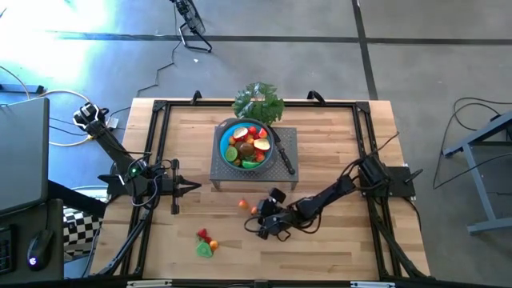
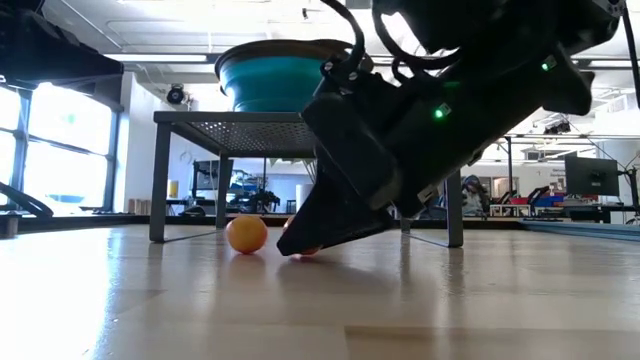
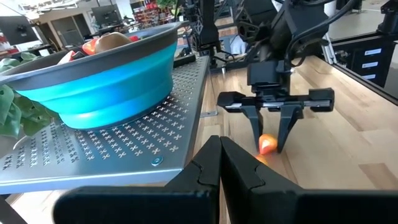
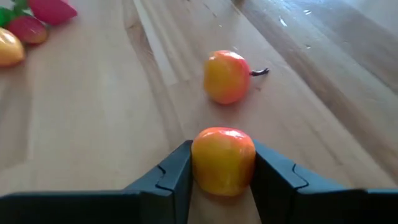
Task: Pick & Place Fruit
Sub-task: Put the pear into the blue strainer bowl on the shelf
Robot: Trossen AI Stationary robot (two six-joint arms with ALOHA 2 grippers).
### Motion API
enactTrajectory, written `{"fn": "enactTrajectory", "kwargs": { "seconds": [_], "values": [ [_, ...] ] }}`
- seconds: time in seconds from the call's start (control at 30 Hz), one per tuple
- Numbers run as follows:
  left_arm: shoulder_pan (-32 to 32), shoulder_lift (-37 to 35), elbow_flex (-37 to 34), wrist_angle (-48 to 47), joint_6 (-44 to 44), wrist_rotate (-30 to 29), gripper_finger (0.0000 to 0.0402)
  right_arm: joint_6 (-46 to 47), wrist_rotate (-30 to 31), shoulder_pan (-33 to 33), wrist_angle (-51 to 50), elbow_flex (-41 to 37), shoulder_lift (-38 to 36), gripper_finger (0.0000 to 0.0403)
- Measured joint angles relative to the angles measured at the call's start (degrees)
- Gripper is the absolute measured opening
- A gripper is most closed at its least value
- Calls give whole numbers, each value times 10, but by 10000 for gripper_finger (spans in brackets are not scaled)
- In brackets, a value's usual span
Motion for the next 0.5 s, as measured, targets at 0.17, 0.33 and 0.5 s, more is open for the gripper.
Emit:
{"fn": "enactTrajectory", "kwargs": {
  "seconds": [0.17,0.33,0.5],
  "values": [
    [0,0,0,0,0,0,0,17,0,13,40,0,-2,122],
    [0,0,0,0,0,0,0,15,15,24,72,1,-28,122],
    [0,0,0,0,0,0,0,-18,67,29,72,1,-86,121]
  ]
}}
